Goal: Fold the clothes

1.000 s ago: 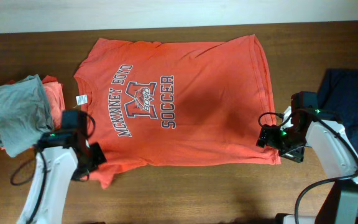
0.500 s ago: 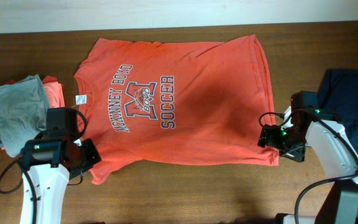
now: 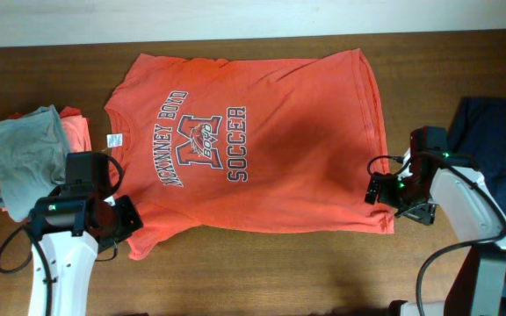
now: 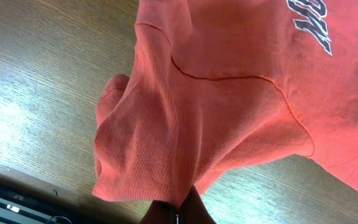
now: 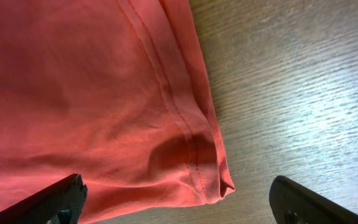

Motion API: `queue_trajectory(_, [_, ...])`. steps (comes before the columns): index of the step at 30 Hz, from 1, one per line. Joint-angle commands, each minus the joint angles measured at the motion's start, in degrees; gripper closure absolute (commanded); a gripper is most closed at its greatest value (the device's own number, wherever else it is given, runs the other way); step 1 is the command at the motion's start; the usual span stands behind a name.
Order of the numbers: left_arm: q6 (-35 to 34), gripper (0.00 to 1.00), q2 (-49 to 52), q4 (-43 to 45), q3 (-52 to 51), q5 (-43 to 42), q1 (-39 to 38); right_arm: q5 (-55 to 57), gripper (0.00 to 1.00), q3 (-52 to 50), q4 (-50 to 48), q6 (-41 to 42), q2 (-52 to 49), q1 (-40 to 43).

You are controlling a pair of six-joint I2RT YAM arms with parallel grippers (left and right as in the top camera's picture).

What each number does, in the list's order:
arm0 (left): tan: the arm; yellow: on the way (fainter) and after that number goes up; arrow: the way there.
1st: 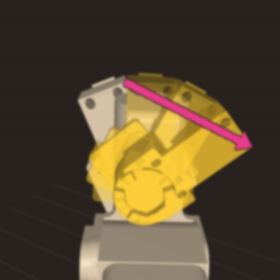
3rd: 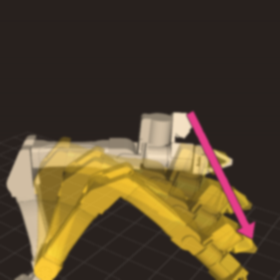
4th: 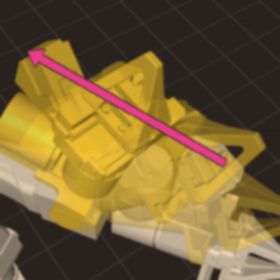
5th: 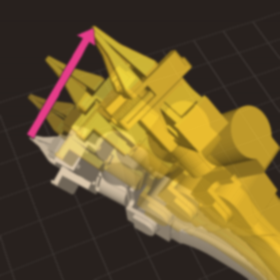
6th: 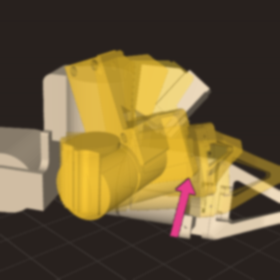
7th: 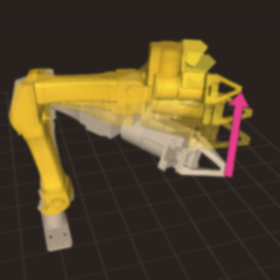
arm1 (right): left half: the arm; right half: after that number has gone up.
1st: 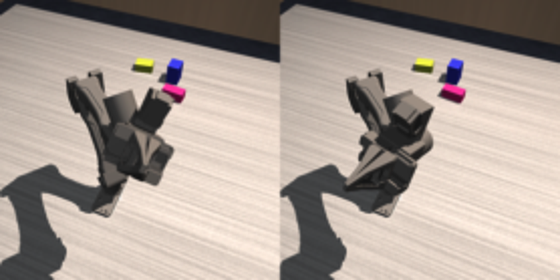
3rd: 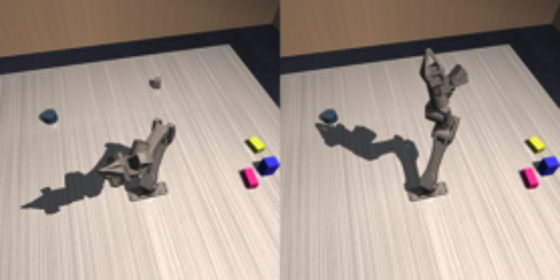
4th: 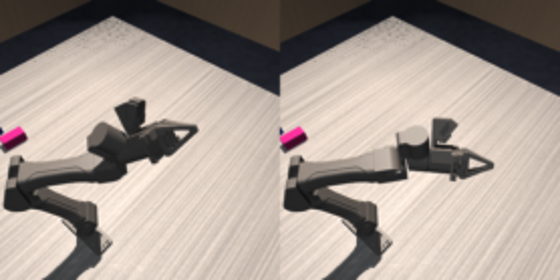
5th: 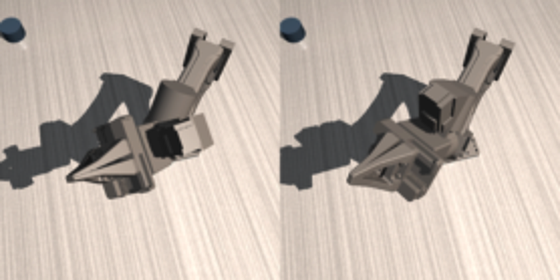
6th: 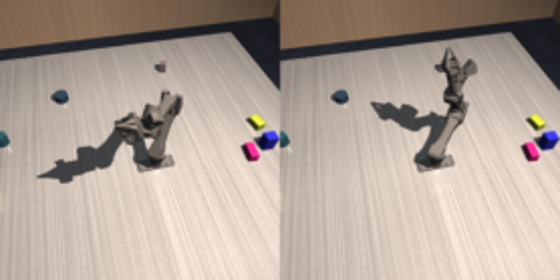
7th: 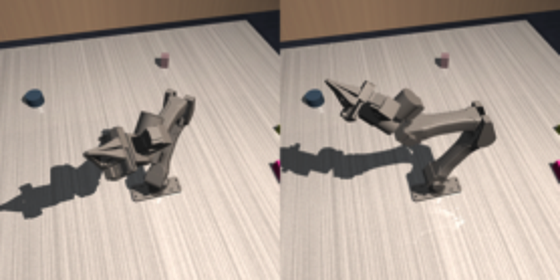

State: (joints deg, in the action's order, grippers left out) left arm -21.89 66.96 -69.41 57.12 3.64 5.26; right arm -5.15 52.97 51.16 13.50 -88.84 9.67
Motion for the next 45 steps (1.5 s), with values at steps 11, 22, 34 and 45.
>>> queue_trajectory(11, [0.90,1.00,-0.33,0.35,0.35,0.24,-0.02,1.53,0.01,-5.18,-3.13,3.56,-0.81,0.20])
queue_trajectory(22, [0.90,1.00,-0.33,0.31,0.35,0.22,-0.02,1.29,0.32,-6.80,-4.50,3.54,-0.85,0.20])
queue_trajectory(34, [0.90,1.00,-0.33,-0.20,0.35,0.20,-0.02,0.68,0.67,-6.82,-3.87,3.54,-0.90,0.20])
queue_trajectory(45, [0.92,1.00,-0.33,-0.20,0.35,0.22,-0.02,-0.63,0.96,-6.82,-3.41,3.56,-0.90,0.20])
